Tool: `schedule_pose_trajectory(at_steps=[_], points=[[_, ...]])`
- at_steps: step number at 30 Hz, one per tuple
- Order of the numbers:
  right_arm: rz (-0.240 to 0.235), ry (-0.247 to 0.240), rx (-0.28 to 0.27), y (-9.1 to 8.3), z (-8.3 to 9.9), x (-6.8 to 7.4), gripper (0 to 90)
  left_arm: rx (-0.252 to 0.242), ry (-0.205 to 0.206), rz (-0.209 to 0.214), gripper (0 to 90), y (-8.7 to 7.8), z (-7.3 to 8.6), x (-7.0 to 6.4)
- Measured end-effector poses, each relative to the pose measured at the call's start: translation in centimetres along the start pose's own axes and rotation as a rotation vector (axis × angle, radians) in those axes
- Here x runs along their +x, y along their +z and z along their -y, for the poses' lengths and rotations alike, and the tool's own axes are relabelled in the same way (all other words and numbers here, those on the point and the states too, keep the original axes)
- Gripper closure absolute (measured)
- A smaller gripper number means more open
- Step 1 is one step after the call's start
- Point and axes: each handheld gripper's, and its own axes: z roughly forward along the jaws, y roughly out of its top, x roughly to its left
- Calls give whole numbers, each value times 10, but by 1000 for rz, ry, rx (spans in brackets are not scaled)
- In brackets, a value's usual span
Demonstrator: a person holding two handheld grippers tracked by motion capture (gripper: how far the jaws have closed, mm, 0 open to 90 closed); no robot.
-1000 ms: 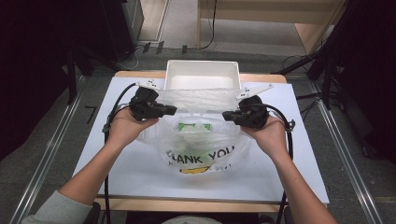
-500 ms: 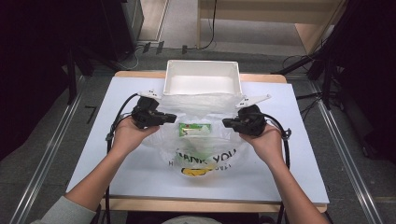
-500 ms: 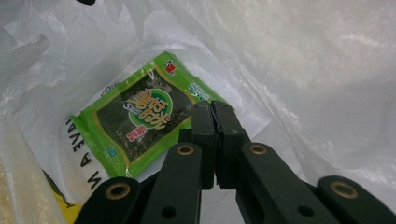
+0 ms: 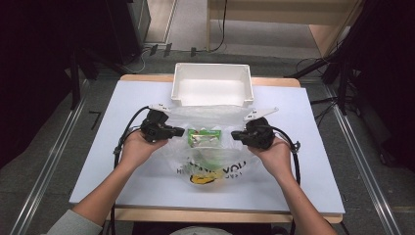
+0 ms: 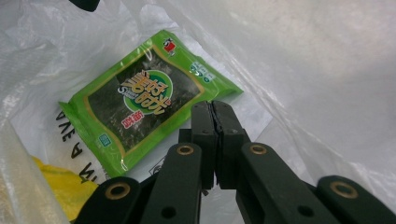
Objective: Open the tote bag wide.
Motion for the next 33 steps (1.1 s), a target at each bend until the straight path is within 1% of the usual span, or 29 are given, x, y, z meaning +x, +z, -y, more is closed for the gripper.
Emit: schedule_pose_trajectory(at_steps=[1,3,7,9,11,12,14,16,17,19,22,25,28,31,32,33], points=[[4,7,6,1,1,1,900,0,-1,3,900,1,1,1],[7,-1,-17,3,4,1,900,4,-6,1,900,2,4,2],[7,16,-19,5,7,2,900,2,-11,-7,900,3,10,2],[4,16,-26,6,9,1,900,6,-15,-7,900,3,13,2],[6,15,-27,7,10,2,900,13,-19,-6,900,3,17,2],[7,22,-31,7,11,3,900,12,-20,-5,900,4,20,2],[5,18,-42,7,13,4,900,20,-21,-12,900,5,26,2],[6,22,-36,9,15,5,900,35,-34,-11,900,6,32,4],[6,25,-34,10,16,6,900,32,-39,-12,900,7,35,5],[3,33,-33,11,19,6,900,44,-44,-15,900,8,40,7],[8,34,-29,14,23,6,900,50,-60,-25,900,9,47,10],[9,42,-15,19,26,6,900,57,-79,-30,900,12,50,15],[15,45,-6,25,28,6,900,71,-84,-36,900,16,51,17],[15,47,4,31,29,5,900,63,-75,-32,900,20,50,17],[16,50,5,33,29,6,900,62,-77,-32,900,21,49,16],[19,45,3,34,28,5,900,58,-70,-34,900,23,48,15]])
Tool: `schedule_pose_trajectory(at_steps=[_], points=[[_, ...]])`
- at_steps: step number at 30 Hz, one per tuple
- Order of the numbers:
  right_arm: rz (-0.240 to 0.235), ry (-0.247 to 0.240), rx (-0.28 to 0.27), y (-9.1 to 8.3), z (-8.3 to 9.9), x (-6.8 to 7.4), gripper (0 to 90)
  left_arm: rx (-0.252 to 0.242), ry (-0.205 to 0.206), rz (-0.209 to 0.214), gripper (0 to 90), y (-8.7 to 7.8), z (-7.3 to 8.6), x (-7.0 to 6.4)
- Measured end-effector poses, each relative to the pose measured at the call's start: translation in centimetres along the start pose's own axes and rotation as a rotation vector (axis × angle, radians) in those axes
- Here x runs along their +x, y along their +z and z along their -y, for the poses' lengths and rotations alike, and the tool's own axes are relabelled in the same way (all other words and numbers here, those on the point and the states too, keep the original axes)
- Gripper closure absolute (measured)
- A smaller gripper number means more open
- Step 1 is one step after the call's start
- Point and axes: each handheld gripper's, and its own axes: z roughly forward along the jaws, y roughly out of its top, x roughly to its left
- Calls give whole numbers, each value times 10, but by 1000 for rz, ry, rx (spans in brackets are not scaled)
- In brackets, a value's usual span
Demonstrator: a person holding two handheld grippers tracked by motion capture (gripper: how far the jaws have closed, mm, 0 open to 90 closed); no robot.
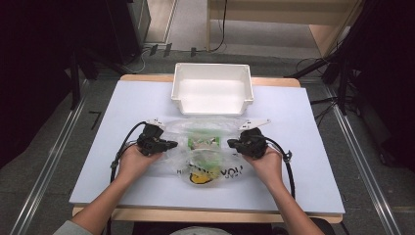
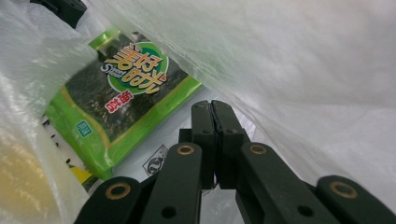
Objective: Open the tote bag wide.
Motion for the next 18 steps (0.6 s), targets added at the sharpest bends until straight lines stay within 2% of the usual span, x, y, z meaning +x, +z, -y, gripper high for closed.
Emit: schedule_pose_trajectory(at_steps=[3,8,10,16,18], points=[[14,3,-2,2,1,-1,900,6,1,-7,900,4,-1,1],[34,17,3,5,6,-7,900,45,-5,-49,900,8,0,9],[43,24,12,4,10,-11,900,32,-21,-51,900,6,1,14],[94,56,50,1,22,-20,900,34,-24,-90,900,-1,5,22],[96,65,56,0,26,-23,900,33,-30,-99,900,-4,7,24]])
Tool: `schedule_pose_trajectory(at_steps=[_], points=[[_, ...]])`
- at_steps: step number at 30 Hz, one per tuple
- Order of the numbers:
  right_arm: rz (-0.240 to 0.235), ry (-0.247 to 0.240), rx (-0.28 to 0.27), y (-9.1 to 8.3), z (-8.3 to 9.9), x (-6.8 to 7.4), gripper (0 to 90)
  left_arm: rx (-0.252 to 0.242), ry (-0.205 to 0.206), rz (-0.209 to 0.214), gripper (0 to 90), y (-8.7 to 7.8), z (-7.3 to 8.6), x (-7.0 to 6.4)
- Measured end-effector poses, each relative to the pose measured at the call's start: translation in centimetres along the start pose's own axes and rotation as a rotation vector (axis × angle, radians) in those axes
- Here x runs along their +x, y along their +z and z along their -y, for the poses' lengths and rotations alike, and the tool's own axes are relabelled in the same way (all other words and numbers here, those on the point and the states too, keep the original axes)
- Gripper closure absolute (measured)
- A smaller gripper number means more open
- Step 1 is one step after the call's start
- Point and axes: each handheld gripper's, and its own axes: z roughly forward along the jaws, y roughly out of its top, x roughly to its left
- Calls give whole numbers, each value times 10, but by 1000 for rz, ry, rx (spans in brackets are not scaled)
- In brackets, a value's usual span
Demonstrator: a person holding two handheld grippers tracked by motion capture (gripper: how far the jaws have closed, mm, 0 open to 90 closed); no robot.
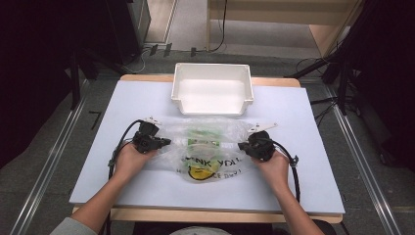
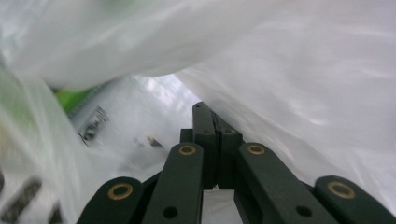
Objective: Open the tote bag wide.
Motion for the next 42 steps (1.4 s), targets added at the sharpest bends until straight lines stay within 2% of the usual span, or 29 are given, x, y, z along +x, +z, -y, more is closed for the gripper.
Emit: schedule_pose_trajectory(at_steps=[3,9,13,16,21,26,29,31,35,42], points=[[14,19,18,-1,6,-3,900,-3,-11,-8,900,-3,3,4],[21,17,26,-3,10,-3,900,-3,-42,-21,900,-10,9,14],[26,24,35,-8,14,-7,900,-1,-61,-25,900,-14,12,19],[43,31,39,-13,19,-10,900,3,-66,-47,900,-18,14,23],[48,59,40,-24,29,-19,900,2,-97,-46,900,-23,18,30],[51,66,47,-30,36,-22,900,-2,-109,-46,900,-25,20,33],[57,48,53,-33,39,-21,900,2,-116,-48,900,-25,20,35],[53,58,54,-35,42,-20,900,-2,-121,-47,900,-26,21,35],[30,65,50,-42,50,-21,900,-3,-105,-50,900,-27,22,36],[32,69,67,-49,57,-17,900,-5,-116,-57,900,-27,22,35]])
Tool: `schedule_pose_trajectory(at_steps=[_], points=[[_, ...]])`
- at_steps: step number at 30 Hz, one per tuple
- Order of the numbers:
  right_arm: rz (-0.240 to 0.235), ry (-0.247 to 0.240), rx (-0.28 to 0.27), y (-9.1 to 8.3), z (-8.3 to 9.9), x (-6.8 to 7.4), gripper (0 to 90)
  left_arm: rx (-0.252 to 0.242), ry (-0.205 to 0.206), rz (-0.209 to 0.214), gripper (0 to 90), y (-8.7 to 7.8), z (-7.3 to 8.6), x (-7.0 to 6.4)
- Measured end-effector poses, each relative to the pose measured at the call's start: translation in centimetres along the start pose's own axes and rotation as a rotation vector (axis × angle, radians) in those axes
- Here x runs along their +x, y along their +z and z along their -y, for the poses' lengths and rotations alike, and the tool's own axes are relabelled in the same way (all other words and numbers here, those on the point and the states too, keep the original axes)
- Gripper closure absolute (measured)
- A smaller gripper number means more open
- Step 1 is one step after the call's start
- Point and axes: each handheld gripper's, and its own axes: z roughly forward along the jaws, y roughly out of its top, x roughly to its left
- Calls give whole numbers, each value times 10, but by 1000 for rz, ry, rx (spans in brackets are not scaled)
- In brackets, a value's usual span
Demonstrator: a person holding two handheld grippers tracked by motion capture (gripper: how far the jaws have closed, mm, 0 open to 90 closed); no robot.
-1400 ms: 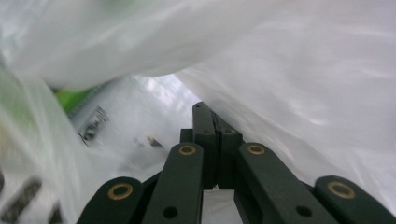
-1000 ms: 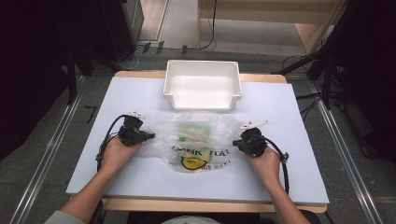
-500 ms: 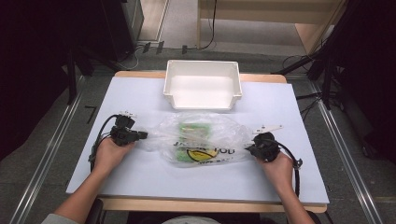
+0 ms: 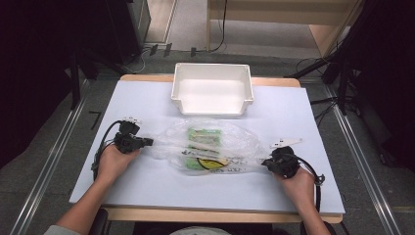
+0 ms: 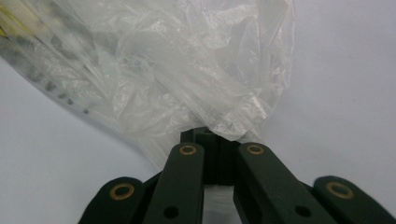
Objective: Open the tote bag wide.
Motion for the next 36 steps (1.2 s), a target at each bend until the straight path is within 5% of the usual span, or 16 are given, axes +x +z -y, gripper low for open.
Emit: schedule_pose_trajectory(at_steps=[4,11,18,28,36], points=[[-22,-16,17,-2,-2,6,900,-27,5,27,900,-7,-3,-5],[-66,-68,-74,-20,-20,20,900,-86,89,71,900,-31,-19,-34],[-104,-159,-109,-29,-41,44,900,-87,131,137,900,-26,-31,-62],[-165,-268,-115,-5,-78,79,900,-50,189,169,900,2,-37,-96],[-154,-268,-101,27,-104,81,900,-30,175,156,900,16,-26,-93]])
